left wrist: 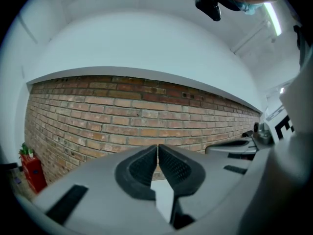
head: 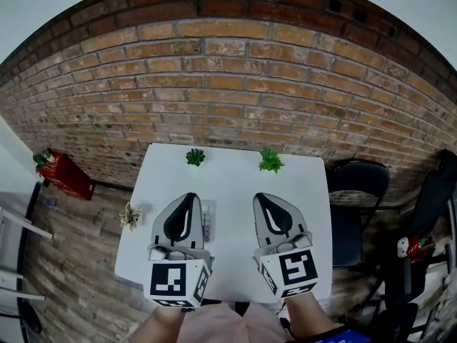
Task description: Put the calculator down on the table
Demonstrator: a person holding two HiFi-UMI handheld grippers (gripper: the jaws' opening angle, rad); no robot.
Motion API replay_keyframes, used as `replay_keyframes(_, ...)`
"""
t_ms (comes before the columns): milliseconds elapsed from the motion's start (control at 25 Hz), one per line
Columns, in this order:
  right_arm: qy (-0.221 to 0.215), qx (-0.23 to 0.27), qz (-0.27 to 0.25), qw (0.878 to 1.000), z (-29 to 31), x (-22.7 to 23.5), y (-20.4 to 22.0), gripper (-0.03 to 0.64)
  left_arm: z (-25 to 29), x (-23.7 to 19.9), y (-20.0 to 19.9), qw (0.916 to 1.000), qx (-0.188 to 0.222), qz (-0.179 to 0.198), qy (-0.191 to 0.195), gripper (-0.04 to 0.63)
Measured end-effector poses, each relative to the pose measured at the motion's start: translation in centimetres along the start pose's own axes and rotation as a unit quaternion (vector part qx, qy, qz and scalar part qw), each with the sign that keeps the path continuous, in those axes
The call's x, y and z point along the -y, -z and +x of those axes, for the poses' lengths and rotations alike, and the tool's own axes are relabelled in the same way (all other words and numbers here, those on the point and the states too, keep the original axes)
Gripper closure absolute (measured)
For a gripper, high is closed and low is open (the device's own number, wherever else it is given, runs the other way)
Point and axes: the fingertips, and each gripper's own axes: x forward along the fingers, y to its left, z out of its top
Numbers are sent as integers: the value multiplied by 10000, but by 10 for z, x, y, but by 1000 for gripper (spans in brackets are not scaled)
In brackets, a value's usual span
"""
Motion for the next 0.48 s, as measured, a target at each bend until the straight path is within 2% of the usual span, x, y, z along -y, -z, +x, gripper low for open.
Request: replay_keyframes(480,-60,-48,62,10000,5,-4,7,618,1,-2,7,9999,-129,25,-14,577)
